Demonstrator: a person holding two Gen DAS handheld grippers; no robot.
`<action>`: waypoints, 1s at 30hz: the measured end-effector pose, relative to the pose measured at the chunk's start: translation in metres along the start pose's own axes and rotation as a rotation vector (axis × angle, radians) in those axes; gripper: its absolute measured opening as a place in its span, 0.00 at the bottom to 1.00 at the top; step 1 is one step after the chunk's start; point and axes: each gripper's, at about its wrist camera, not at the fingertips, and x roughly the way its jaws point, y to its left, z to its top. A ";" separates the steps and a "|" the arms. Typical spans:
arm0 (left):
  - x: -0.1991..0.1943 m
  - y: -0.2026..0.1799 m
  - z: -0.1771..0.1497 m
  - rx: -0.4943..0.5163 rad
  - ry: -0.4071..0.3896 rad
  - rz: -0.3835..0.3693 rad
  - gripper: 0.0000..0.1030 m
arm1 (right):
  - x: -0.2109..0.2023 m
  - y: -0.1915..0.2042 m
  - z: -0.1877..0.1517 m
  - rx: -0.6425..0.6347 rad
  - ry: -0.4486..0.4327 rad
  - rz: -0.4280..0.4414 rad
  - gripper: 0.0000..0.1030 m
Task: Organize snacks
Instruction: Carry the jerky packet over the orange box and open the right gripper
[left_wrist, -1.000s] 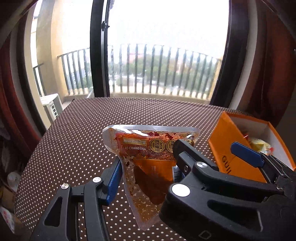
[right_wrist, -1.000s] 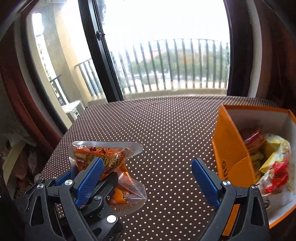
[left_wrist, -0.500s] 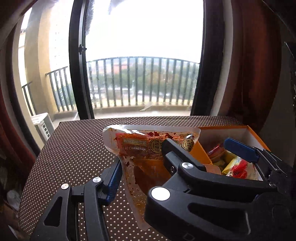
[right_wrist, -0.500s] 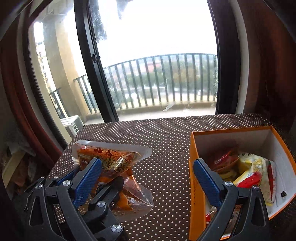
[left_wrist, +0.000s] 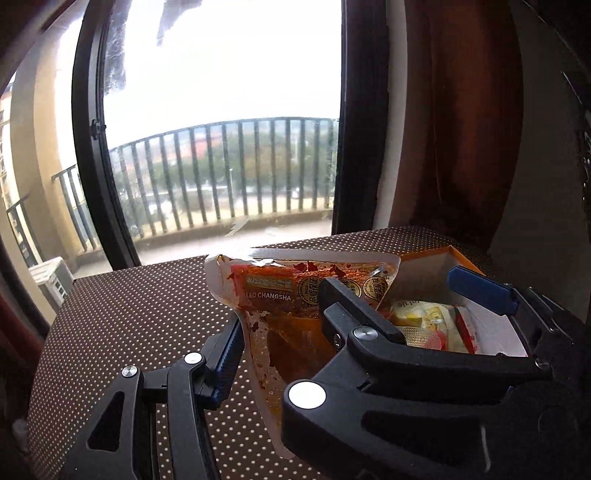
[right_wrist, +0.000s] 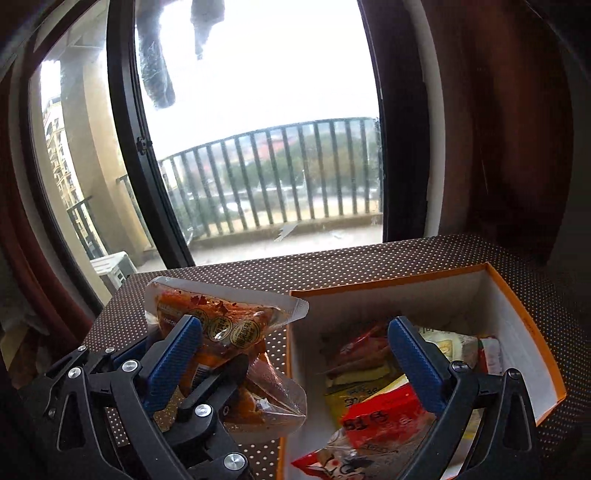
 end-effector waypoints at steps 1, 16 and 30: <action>0.004 -0.004 0.002 0.004 0.003 -0.010 0.56 | 0.000 -0.007 0.001 0.003 0.001 -0.008 0.99; 0.047 -0.069 0.012 0.089 0.028 -0.137 0.56 | 0.000 -0.089 0.007 0.073 -0.002 -0.136 0.99; 0.104 -0.103 0.007 0.134 0.171 -0.228 0.57 | 0.011 -0.151 -0.011 0.162 0.056 -0.228 0.99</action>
